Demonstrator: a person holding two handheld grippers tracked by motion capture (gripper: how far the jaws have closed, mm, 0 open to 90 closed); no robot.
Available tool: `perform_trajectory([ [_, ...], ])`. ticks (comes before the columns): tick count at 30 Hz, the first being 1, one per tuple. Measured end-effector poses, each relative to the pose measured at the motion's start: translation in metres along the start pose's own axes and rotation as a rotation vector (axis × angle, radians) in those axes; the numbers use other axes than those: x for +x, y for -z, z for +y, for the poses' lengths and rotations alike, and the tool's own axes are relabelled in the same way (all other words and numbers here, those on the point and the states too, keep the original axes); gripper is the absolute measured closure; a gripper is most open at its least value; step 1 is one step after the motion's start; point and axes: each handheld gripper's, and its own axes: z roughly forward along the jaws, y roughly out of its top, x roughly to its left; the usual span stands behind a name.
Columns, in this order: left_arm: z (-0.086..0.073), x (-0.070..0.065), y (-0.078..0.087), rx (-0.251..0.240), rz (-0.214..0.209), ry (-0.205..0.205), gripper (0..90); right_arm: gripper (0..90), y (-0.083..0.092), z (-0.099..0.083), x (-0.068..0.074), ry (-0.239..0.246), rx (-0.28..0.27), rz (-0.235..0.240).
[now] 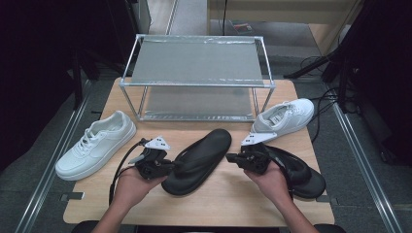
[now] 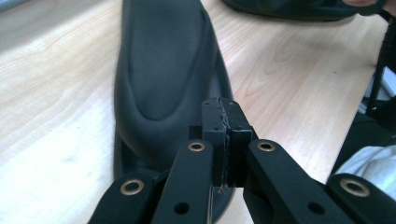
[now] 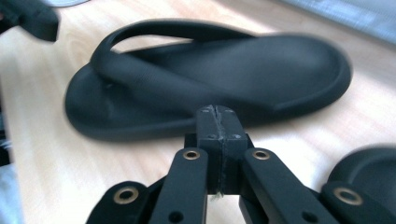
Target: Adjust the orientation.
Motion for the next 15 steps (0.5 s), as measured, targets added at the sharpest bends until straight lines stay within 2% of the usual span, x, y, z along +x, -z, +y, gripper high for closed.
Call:
perform_trajectory([
  [2,-0.013,-0.002,-0.009,0.022,-0.013,0.021,90.0,90.0,-0.005,0.007,0.002,0.016,0.0,0.005],
  [4,-0.023,-0.002,-0.019,0.03,-0.033,0.063,90.0,90.0,-0.012,0.013,0.0,0.037,0.019,-0.005],
  [5,-0.025,-0.002,-0.022,0.043,-0.044,0.068,90.0,90.0,-0.017,0.016,-0.003,0.037,0.026,-0.003],
  [8,-0.029,-0.003,-0.034,0.086,-0.024,0.062,90.0,90.0,-0.03,0.02,-0.011,0.019,0.051,0.011],
  [12,-0.028,-0.003,-0.041,0.079,-0.009,0.061,90.0,90.0,-0.046,0.021,-0.015,0.039,0.078,-0.009],
  [15,-0.028,0.001,-0.046,0.094,0.04,0.046,90.0,90.0,-0.049,0.022,-0.018,0.037,0.061,-0.006],
])
